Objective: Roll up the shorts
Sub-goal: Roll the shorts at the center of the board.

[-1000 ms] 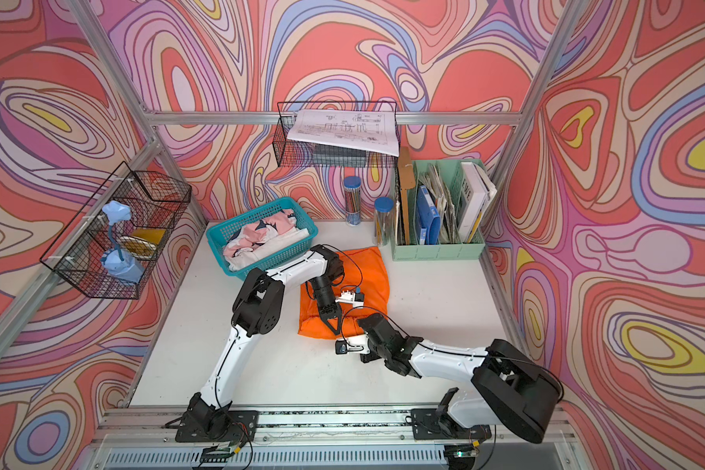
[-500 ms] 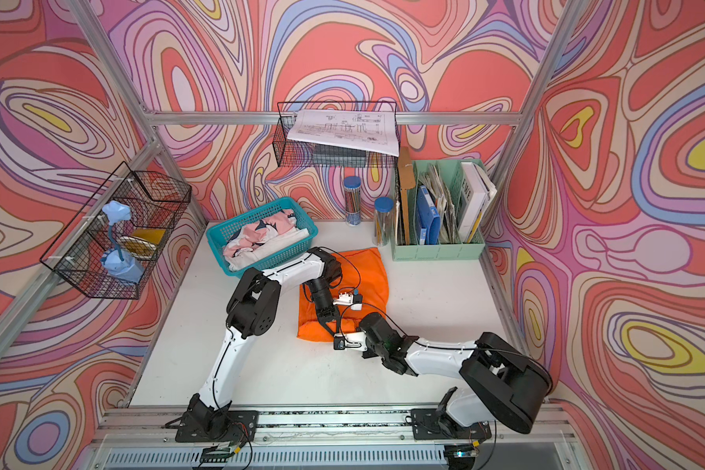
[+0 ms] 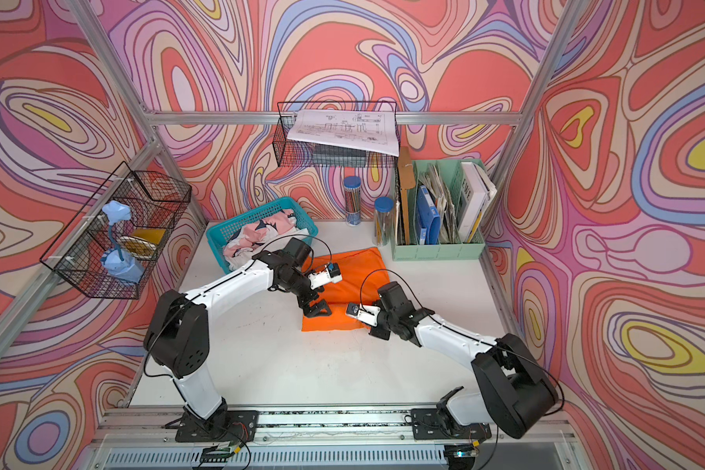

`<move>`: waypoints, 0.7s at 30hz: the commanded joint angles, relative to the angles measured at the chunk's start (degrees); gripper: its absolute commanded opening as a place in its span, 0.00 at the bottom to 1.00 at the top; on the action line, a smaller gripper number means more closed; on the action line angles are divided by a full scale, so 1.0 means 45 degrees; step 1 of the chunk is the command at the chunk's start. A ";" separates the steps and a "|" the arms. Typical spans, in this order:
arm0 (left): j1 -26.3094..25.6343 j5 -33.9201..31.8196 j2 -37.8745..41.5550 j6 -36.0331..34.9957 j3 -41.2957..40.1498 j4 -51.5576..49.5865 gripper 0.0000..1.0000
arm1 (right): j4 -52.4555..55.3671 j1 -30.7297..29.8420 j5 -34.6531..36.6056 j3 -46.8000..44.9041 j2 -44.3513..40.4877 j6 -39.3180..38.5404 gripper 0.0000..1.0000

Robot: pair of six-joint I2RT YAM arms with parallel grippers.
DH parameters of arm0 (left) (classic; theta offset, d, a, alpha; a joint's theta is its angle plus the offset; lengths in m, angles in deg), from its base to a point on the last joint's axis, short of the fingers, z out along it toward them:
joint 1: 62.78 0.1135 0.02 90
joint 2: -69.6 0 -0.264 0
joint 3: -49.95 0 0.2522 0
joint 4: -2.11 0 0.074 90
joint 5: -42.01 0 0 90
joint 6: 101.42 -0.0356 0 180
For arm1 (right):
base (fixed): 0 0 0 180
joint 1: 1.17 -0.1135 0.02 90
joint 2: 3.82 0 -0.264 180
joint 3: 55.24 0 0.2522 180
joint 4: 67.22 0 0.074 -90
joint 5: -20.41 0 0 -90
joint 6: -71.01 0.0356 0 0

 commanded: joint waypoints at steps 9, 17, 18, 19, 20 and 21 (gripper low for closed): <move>-0.1246 -0.3114 0.4608 -0.0191 -0.5072 0.7627 0.99 | 0.5812 0.0974 -0.4355 0.3379 0.3324 0.1143 0.00; -0.2227 -0.3090 0.4985 -0.1026 -0.5288 0.6130 0.99 | 0.7415 0.1176 -0.5204 0.4641 0.5316 0.1286 0.00; -0.2407 -0.3118 0.4879 -0.1131 -0.5282 0.5825 0.98 | 0.7548 0.1237 -0.5229 0.4752 0.5469 0.1400 0.00; -0.2557 -0.3124 0.4762 -0.1213 -0.5315 0.5446 0.98 | 0.7734 0.1367 -0.5322 0.4952 0.5676 0.1517 0.00; -0.2738 -0.3228 0.4644 -0.1362 -0.5392 0.5140 0.98 | 0.7908 0.1478 -0.5439 0.5165 0.5867 0.1691 0.00; -0.3076 -0.3762 0.4518 -0.1639 -0.5624 0.5064 0.98 | 0.8172 0.1644 -0.5589 0.5459 0.6170 0.1890 0.00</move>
